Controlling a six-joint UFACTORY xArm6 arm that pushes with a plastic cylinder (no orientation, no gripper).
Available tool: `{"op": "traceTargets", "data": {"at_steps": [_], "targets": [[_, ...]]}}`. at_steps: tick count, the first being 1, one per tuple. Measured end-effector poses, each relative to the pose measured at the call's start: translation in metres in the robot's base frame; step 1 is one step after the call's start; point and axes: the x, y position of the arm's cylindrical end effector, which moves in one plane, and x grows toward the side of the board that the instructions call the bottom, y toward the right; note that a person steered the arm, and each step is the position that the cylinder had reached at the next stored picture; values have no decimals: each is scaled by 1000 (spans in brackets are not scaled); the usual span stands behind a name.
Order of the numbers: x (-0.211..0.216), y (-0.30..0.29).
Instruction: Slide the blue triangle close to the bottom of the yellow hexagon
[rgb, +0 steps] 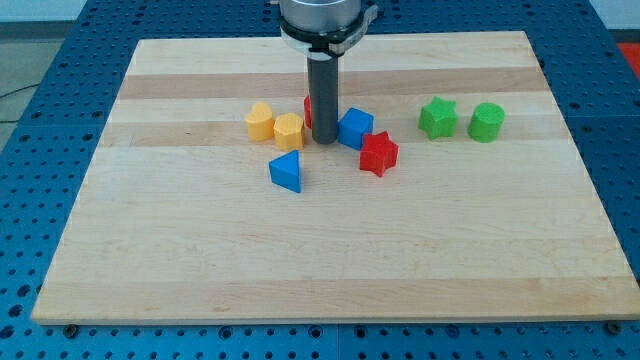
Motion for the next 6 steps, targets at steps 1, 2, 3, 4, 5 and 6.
{"op": "traceTargets", "data": {"at_steps": [1, 2, 3, 4, 5, 6], "targets": [[1, 18], [2, 39], [39, 45], [37, 64], [15, 62], [-1, 63]]}}
